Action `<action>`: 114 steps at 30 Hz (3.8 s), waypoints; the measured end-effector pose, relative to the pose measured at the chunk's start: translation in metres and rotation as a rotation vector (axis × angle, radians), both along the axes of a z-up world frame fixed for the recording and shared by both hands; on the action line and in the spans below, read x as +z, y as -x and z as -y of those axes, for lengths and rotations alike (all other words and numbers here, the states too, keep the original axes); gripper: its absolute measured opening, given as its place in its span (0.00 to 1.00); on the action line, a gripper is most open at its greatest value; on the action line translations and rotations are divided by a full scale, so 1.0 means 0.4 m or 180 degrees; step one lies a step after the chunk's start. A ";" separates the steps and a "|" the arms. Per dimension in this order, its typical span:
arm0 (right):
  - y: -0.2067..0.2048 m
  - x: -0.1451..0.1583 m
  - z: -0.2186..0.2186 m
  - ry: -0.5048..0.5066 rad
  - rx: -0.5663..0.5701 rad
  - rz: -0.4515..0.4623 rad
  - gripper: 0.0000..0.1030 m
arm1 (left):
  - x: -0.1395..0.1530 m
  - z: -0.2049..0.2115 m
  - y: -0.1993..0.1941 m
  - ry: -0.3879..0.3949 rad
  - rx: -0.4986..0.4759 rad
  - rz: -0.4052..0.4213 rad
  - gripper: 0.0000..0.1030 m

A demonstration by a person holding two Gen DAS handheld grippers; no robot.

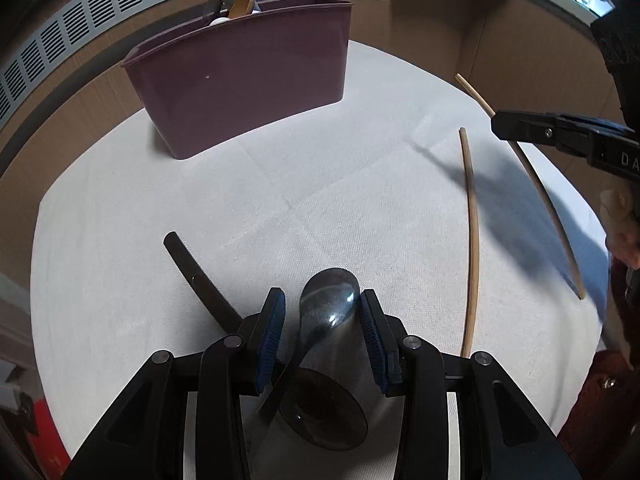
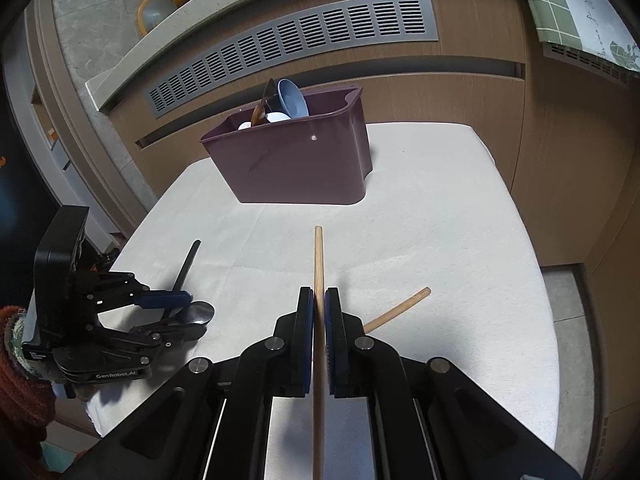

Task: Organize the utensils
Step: 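Lift the silver spoon with the left gripper, then lower the chopstick and silver spoon into the purple caddy and open both grippers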

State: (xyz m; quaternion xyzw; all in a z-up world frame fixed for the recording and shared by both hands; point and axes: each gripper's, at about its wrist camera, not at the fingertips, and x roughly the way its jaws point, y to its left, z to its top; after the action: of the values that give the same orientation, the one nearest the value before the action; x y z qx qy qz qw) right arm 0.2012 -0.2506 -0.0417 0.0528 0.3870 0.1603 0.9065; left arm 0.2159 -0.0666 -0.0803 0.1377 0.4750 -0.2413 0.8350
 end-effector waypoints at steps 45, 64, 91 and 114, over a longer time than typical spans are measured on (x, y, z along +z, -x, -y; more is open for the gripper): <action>0.024 0.062 -0.009 0.0057 -0.0034 0.0328 0.05 | 0.188 -0.178 0.137 0.1524 0.1225 0.0983 0.15; 0.032 0.036 0.101 -0.0132 -0.0301 0.0232 0.05 | -0.015 -0.068 -0.028 0.1265 -0.0068 -0.0614 0.36; 0.042 0.080 0.057 -0.0064 -0.0216 0.0479 0.05 | 0.165 -0.030 0.070 0.1115 0.0829 0.0917 0.28; -0.169 0.570 -0.061 0.0047 -0.0067 0.2077 0.04 | 0.599 -0.172 -0.178 0.2202 0.0963 0.2289 0.28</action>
State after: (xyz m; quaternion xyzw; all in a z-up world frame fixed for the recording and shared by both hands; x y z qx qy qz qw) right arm 0.2687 -0.2261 0.1862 -0.0039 0.0766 0.1565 0.9847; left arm 0.2873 0.0022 0.1592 -0.1422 0.0653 -0.1983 0.9676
